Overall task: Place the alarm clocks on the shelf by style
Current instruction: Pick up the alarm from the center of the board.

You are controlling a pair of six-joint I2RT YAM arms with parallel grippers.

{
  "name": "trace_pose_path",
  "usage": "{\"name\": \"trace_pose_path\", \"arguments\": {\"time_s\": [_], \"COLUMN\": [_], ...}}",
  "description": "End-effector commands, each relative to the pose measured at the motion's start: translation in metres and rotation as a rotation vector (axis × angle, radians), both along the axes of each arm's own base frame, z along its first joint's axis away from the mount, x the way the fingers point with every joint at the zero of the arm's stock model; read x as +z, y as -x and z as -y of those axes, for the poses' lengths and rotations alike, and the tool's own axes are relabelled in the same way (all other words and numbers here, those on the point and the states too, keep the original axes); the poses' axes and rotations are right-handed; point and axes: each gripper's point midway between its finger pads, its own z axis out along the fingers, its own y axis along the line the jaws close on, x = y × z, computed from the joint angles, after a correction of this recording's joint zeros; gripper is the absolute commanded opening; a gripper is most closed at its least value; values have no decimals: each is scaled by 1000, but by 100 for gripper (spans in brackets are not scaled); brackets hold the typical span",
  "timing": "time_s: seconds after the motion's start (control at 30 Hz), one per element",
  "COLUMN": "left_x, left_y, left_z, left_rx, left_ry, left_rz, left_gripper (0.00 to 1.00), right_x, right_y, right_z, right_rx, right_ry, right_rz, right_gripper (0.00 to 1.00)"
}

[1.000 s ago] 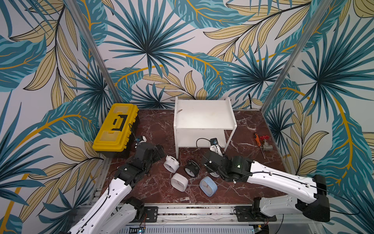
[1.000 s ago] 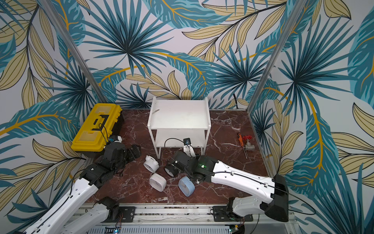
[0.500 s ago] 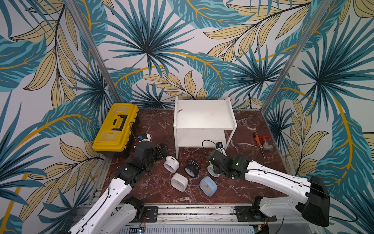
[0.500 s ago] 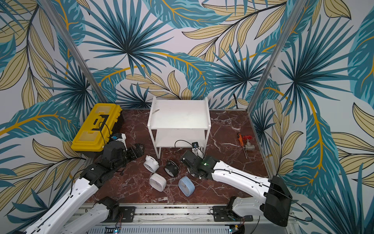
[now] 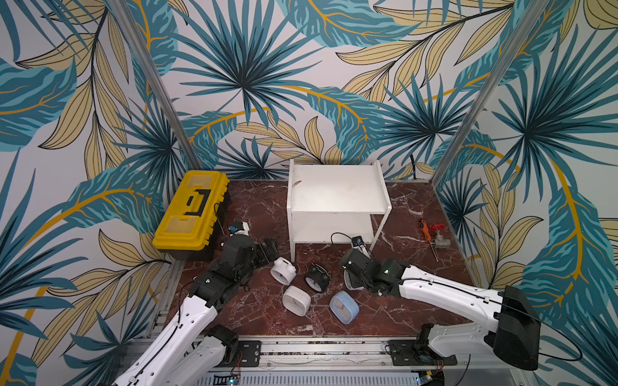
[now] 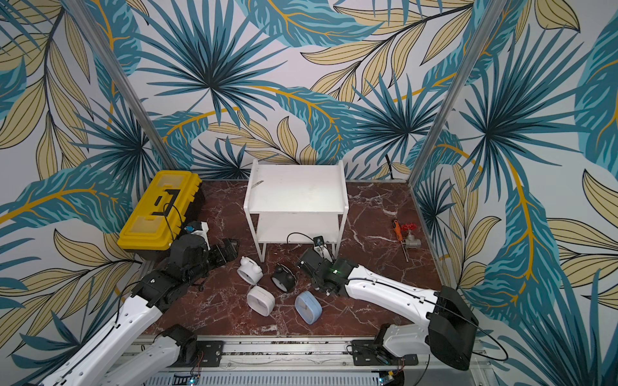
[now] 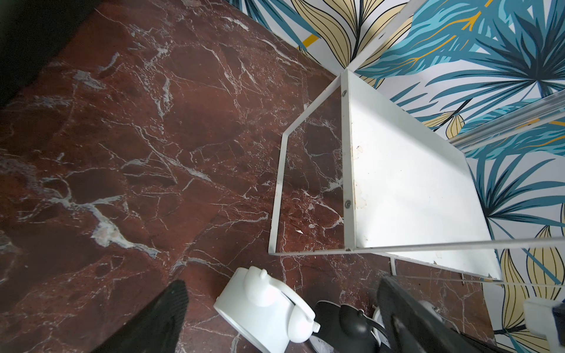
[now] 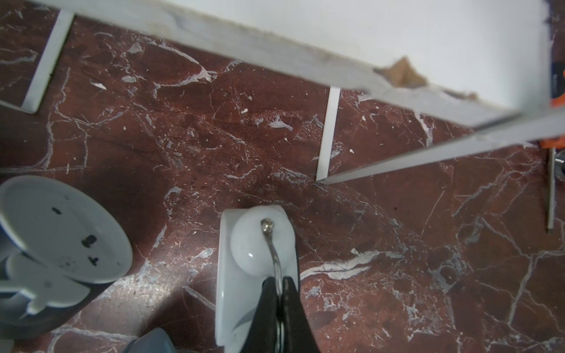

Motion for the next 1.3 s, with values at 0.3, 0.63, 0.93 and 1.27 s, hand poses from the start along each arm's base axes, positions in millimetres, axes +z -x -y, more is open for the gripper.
{"name": "trace_pose_path", "arguments": {"time_s": [0.3,0.63,0.93,1.27], "left_x": [5,49,119,160], "left_y": [-6,-11,11,57], "left_z": [-5,-17,65,122], "left_rx": [22,30,-433,-853], "left_ry": [-27,-89,171,458], "left_rz": [17,98,329,445], "left_gripper": [100,100,98,100], "right_x": [47,118,176,229], "right_y": [3,35,58,61], "right_z": [21,23,-25,-86], "right_rx": [13,153,396,612], "right_ry": [89,-32,-351,-652], "right_rz": [87,131,156,130], "right_gripper": [0,0,0,0]}}
